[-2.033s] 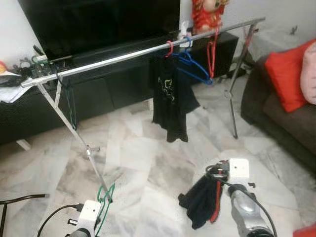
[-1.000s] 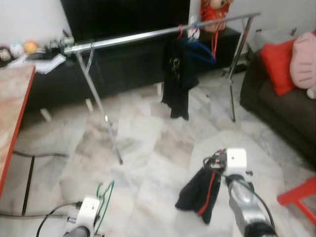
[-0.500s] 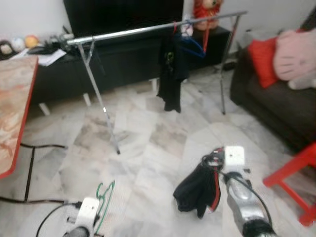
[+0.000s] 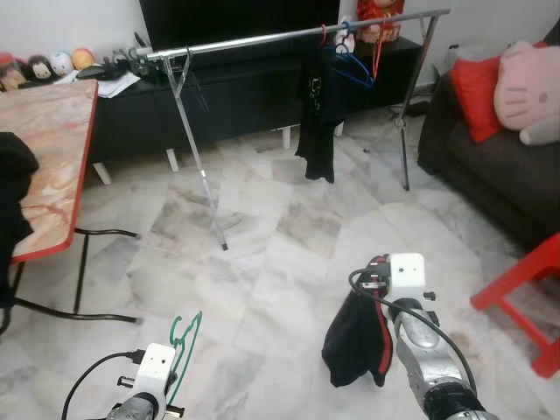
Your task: Hang hanger
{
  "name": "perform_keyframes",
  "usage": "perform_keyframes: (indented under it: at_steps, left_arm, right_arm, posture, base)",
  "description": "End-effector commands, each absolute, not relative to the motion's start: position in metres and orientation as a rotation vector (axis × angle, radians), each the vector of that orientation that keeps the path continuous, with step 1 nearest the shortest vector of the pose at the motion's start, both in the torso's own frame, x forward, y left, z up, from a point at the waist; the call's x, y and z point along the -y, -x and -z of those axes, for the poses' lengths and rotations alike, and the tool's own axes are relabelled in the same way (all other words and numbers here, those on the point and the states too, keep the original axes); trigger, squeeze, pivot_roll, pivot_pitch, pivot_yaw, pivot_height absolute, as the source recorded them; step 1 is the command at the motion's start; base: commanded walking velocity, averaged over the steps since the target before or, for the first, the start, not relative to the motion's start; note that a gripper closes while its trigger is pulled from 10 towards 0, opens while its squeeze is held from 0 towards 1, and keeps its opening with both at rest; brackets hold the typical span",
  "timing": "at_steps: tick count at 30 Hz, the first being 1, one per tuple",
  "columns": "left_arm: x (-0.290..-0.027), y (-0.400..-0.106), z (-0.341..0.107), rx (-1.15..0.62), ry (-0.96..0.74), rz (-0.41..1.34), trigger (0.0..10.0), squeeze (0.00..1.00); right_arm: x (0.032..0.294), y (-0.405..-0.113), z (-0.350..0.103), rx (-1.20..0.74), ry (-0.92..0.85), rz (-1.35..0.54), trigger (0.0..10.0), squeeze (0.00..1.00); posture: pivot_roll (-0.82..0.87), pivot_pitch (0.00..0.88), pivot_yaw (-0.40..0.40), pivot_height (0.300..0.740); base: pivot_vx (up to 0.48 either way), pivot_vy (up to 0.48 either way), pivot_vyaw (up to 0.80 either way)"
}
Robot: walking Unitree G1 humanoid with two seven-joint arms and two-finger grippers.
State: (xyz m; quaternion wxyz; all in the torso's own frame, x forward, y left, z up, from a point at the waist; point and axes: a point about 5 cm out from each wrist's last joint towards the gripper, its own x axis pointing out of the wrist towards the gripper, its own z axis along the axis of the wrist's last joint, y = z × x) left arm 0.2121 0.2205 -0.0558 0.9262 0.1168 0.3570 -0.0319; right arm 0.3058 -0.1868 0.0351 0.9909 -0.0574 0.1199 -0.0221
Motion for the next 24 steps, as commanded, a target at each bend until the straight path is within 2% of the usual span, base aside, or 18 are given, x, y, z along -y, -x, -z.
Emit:
perform_keyframes:
  at_steps: [1,5,15,20,24]
  left_arm:
    - [-0.22,-0.214,0.055,-0.726,-0.234,0.069,10.0,0.0]
    - [-0.219,-0.216,0.053,-0.715,-0.234,0.072,10.0,0.0]
    - [-0.218,-0.228,0.044,-0.664,-0.232,0.089,10.0,0.0]
    - [-0.215,-0.239,0.035,-0.615,-0.204,0.145,10.0,0.0]
    - [-0.212,-0.248,0.026,-0.594,-0.204,0.262,10.0,0.0]
  right_arm:
    - [0.19,-0.311,-0.044,-0.21,0.114,0.055,10.0,0.0]
    - [0.189,-0.312,-0.045,-0.208,0.113,0.05,10.0,0.0]
    - [0.187,-0.314,-0.047,-0.212,0.115,0.04,10.0,0.0]
    - [0.187,-0.316,-0.048,-0.218,0.123,0.036,10.0,0.0]
    - [0.187,-0.318,-0.049,-0.233,0.133,0.03,10.0,0.0]
  posture:
    - [-0.06,0.0,0.025,0.74]
    - [-0.06,0.0,0.027,0.74]
    - [-0.06,0.0,0.026,0.74]
    - [-0.05,0.0,0.024,0.74]
    - [-0.05,0.0,0.023,0.74]
  base:
    - [-0.292,0.0,0.0]
    - [-0.289,0.0,0.0]
    - [0.0,0.0,0.0]
    - [0.0,0.0,0.0]
    - [0.0,0.0,0.0]
